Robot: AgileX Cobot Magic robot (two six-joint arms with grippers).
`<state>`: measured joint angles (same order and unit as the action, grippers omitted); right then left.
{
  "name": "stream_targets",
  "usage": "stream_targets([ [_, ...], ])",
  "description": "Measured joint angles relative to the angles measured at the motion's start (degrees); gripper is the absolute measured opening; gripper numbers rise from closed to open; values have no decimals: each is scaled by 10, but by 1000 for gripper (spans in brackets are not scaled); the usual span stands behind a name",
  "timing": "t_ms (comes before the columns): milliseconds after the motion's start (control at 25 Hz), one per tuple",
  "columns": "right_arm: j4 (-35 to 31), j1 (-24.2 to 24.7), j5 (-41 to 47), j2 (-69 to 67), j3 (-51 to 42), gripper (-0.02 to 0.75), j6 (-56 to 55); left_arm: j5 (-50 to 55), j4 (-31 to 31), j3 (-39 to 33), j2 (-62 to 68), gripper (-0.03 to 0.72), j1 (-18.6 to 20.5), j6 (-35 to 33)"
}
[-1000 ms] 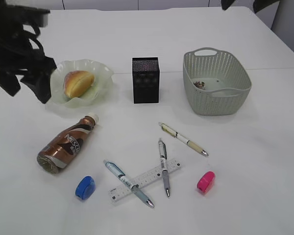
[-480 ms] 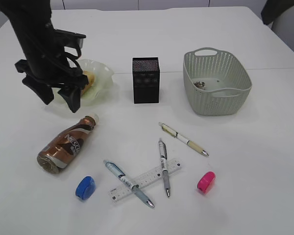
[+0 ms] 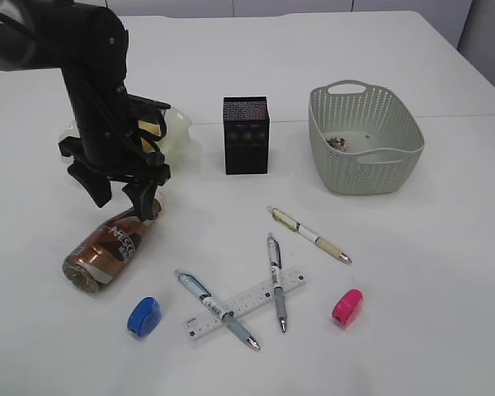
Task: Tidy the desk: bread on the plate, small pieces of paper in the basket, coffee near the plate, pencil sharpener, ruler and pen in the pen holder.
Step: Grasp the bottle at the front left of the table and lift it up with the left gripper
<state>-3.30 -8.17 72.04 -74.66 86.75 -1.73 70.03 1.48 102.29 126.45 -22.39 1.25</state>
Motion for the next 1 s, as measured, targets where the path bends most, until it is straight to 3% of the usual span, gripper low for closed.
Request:
stream_targets([
  [760,7,0,1,10,0,572,0,-4,0,5,77,536,0,0],
  [1000,10,0,1,10,0,572,1,-4,2,7,77,367,0,0],
])
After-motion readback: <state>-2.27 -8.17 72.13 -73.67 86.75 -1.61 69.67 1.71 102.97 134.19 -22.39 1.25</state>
